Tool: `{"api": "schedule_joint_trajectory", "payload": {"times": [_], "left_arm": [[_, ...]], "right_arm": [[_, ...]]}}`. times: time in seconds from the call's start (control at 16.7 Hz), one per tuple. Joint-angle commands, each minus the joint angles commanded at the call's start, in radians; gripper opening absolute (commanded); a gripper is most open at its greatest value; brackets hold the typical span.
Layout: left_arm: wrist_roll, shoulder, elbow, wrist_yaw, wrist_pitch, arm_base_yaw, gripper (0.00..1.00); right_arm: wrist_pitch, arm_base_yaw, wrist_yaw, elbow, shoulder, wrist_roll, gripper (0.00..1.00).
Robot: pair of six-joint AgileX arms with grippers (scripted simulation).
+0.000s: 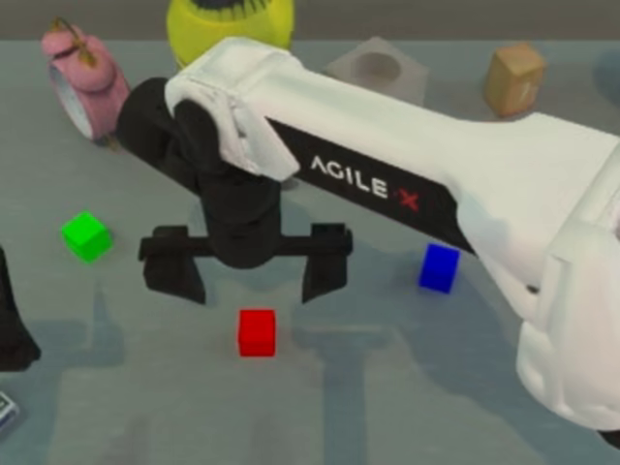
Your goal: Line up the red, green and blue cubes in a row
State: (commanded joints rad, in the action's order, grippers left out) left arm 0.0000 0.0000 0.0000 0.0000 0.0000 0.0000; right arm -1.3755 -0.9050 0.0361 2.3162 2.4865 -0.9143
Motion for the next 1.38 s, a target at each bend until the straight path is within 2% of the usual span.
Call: {"api": "schedule_joint_trajectory", "payload": {"times": [0.18,0.48,0.72,1.08,1.38], "left_arm": [[0.000,0.000,0.000,0.000,0.000,0.000,1.00],[0.003,0.007,0.007,0.000,-0.005,-0.001,1.00],[0.044,0.114,0.114,0.004,-0.076,-0.008,1.00],[0.180,0.528,0.471,0.005,-0.310,-0.023,1.00],[0.324,1.035,0.830,0.002,-0.563,-0.037,1.00]], "right_arm": [[-0.056,-0.004,0.000,0.055,-0.008,0.002,1.00],[-0.048,0.005,0.004,0.045,-0.015,0.008,1.00],[0.030,0.059,0.044,-0.072,-0.154,0.077,1.00],[0.278,0.242,0.123,-0.498,-0.661,0.278,1.00],[0.547,0.446,0.147,-1.036,-1.231,0.487,1.00]]}}
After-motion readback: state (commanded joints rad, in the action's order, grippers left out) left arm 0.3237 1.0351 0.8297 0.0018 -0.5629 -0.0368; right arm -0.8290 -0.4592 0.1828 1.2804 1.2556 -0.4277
